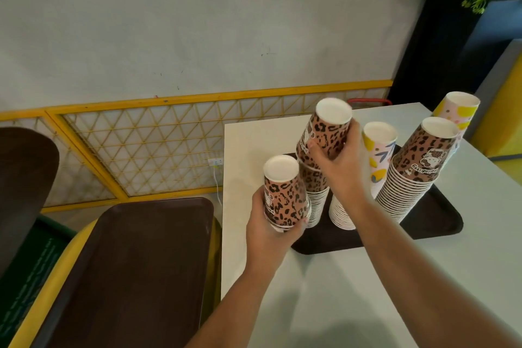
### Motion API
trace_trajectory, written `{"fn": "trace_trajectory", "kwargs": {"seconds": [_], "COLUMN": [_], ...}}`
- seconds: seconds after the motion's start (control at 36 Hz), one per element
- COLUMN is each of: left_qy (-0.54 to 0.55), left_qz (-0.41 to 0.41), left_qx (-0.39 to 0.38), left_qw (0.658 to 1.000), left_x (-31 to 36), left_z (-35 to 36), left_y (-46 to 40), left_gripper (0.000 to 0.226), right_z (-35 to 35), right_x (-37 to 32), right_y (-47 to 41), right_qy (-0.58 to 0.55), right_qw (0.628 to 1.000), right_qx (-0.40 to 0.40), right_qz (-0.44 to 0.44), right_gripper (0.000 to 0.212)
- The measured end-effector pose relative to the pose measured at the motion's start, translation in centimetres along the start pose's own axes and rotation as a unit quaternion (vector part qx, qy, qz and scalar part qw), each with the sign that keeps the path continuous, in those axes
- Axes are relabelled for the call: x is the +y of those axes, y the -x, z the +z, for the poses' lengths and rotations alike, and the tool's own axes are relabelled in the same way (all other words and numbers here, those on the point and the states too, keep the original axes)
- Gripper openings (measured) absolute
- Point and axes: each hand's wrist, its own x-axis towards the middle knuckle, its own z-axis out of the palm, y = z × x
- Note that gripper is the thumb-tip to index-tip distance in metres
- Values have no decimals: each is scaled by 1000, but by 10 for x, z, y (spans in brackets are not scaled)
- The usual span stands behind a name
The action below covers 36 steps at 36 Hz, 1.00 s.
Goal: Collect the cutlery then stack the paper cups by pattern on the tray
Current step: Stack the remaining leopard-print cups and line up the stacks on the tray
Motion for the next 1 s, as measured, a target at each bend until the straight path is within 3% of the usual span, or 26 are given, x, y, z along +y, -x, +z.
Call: {"fn": "trace_trajectory", "kwargs": {"seconds": [0.17, 0.42, 0.61, 0.83, 0.92, 1.0], "left_qy": [19, 78, 38, 19, 19, 13], "left_qz": [63, 130, 135, 73, 52, 35], "left_qx": [33, 42, -6, -68, -81, -90], "left_qw": [997, 987, 990, 995, 995, 995], "left_x": [20, 68, 84, 56, 45, 35], "left_z": [-2, 4, 21, 40, 45, 50], "left_y": [-11, -57, -90, -89, -85, -80], "left_gripper": [79, 82, 78, 75, 76, 78], "right_z": [9, 6, -1, -22, -26, -29], "right_x": [24, 32, 31, 32, 42, 51], "right_y": [15, 23, 26, 34, 34, 32], "right_qy": [9, -26, -28, 6, 29, 57], "right_qw": [998, 997, 998, 994, 987, 983], "right_qx": [-66, -72, -47, 69, 129, 169], "right_qz": [11, 34, 1, -79, -87, -53], "right_gripper": [73, 78, 69, 34, 33, 47]}}
